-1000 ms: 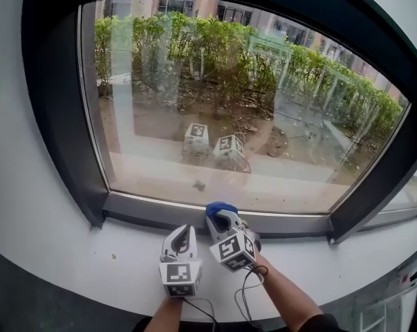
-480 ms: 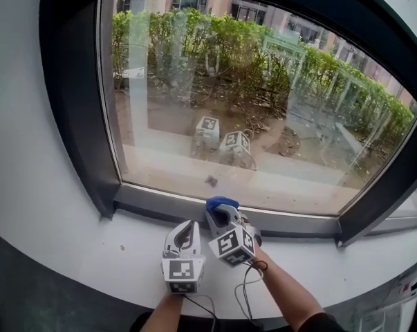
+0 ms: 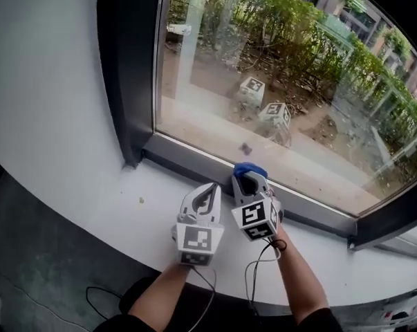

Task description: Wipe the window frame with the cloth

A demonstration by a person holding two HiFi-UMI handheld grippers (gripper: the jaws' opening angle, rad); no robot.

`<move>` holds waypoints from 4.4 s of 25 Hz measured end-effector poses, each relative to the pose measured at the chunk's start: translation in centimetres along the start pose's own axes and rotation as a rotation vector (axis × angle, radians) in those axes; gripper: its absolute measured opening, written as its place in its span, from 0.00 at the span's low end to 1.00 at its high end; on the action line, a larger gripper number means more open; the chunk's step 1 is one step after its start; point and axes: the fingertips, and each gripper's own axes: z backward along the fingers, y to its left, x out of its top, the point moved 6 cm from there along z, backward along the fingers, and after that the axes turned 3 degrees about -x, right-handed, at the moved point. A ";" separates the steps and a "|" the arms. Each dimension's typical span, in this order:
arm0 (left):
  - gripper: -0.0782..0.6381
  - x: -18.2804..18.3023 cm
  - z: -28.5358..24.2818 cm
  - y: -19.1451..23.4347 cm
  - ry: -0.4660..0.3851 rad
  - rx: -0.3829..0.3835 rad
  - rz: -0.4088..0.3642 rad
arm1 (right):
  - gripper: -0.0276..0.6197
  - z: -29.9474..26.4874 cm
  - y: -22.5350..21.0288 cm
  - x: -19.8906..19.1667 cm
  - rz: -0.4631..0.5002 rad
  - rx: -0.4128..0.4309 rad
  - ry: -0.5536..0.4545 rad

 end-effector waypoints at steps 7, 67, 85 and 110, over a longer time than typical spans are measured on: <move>0.12 0.2 1.0 1.4 0.016 0.053 -0.018 | 0.08 -0.9 0.8 1.5 -0.006 0.024 -0.045; 0.12 -0.2 2.8 7.4 0.099 0.267 0.029 | 0.08 -6.6 5.2 8.6 0.003 0.179 -0.153; 0.12 -2.3 3.0 7.3 0.209 0.374 -0.116 | 0.08 -6.9 4.5 7.7 -0.128 0.261 -0.213; 0.12 1.2 2.8 13.2 0.242 0.191 -0.099 | 0.08 -9.6 6.7 11.4 -0.127 0.285 -0.134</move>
